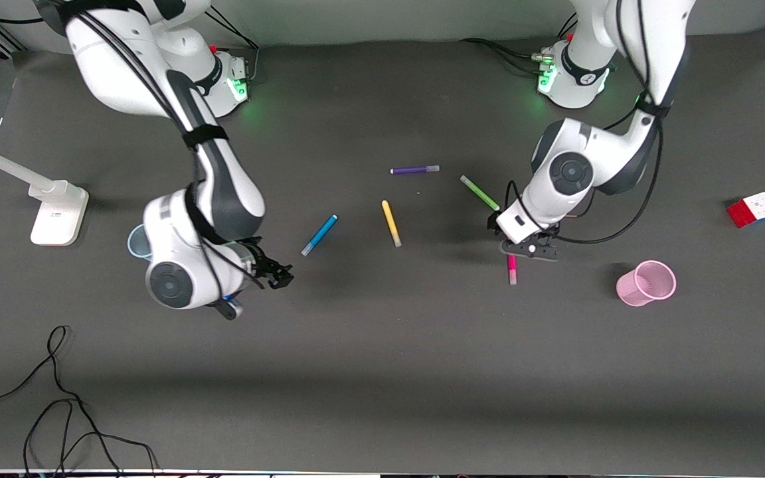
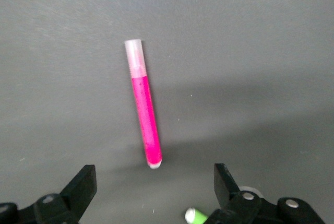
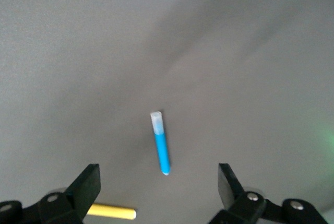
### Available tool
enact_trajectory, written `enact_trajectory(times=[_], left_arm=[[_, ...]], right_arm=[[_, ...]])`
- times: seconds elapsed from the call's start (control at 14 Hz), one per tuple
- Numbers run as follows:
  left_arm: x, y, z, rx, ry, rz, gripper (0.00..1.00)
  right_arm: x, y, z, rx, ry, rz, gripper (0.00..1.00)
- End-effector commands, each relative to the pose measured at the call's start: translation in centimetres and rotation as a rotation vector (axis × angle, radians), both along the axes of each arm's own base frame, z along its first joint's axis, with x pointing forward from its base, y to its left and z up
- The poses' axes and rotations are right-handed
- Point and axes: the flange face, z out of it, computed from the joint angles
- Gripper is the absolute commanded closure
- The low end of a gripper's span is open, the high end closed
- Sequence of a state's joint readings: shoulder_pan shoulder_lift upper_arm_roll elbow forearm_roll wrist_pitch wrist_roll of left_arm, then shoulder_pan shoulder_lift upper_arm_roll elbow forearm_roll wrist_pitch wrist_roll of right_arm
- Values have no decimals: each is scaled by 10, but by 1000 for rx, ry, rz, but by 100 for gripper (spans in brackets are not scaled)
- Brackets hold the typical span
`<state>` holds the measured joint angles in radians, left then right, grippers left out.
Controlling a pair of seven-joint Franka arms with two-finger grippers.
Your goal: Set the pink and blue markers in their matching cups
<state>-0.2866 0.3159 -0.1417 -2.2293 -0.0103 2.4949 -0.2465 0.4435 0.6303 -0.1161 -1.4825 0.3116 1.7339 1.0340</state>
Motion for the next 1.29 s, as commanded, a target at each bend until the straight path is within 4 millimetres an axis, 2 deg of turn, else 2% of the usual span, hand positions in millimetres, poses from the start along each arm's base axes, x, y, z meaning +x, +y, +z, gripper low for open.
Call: enact_trajectory(times=[0.0,0.21,0.36,0.43,0.57,0.79,0.93,1.07,1.21], left_arm=[[0,-3,-34,4,-10,1,0],[3,2,-51,0,-12,12,0],[3,3,-52,2,-9,13,0],[3,3,-53,4,-5,15,6],[3,4,-51,6,-1,16,26],[2,5,-49,16,20,19,53],[3,5,-49,18,24,22,71],[3,5,-49,20,26,38,88],[3,5,-48,20,25,40,92]], right_arm=[[-18,18,-27,-20,-32,-57,1],[-44,38,-63,-45,-68,-65,2],[-58,44,-83,-62,-93,-83,5],[-63,47,-95,-74,-102,-98,6],[-71,48,-111,-89,-87,-92,11],[-70,45,-122,-97,-89,-98,21],[-69,42,-128,-104,-87,-100,35],[-68,41,-129,-103,-97,-103,64],[-68,40,-129,-103,-97,-105,93]])
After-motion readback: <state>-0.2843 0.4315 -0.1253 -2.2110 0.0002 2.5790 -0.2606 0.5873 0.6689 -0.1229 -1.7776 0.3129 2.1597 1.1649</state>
